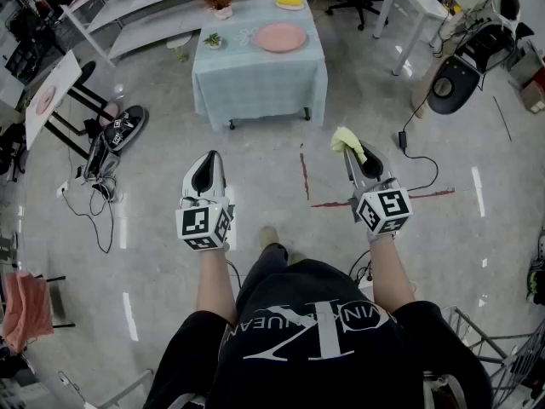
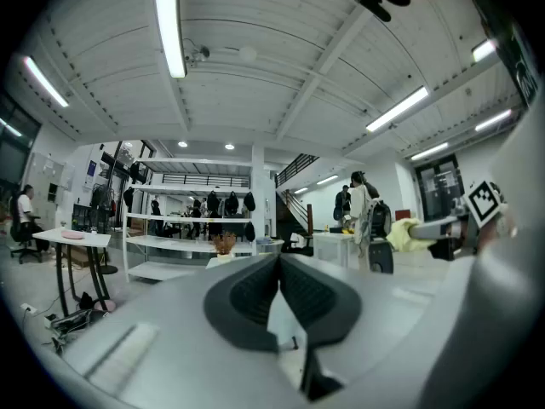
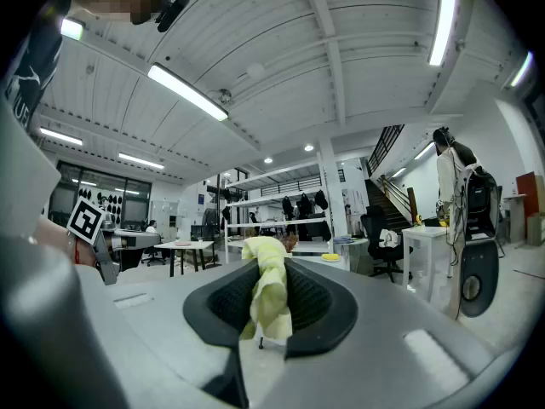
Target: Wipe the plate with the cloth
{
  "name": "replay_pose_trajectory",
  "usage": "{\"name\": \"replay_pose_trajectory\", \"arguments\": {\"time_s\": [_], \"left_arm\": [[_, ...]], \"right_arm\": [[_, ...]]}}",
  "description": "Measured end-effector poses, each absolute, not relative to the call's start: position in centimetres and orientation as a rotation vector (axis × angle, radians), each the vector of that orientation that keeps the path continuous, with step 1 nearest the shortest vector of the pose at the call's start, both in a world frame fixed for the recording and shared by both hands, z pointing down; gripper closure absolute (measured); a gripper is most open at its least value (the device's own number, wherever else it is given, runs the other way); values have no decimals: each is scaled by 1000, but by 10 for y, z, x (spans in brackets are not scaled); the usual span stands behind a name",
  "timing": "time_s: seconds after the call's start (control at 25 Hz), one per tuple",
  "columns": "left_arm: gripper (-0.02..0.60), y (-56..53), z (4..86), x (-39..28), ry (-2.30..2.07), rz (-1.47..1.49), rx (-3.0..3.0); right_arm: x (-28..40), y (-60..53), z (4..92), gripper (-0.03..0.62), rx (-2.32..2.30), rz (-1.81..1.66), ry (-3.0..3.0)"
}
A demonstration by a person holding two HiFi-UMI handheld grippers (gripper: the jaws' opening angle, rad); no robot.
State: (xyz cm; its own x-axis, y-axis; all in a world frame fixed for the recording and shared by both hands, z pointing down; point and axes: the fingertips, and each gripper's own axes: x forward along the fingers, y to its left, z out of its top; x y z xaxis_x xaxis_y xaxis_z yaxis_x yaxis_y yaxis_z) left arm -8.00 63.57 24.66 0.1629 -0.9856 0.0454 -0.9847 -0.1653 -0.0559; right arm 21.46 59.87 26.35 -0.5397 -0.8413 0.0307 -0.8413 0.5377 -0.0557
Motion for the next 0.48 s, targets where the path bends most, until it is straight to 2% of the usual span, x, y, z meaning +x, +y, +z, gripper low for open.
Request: {"name": "replay_pose_trajectory", "arguments": {"time_s": [0.48], "left_arm": [[581,632,245,-71,2027,-93,-2402]], "right_arm": [[220,596,263,523,1489,106,-2754]]}}
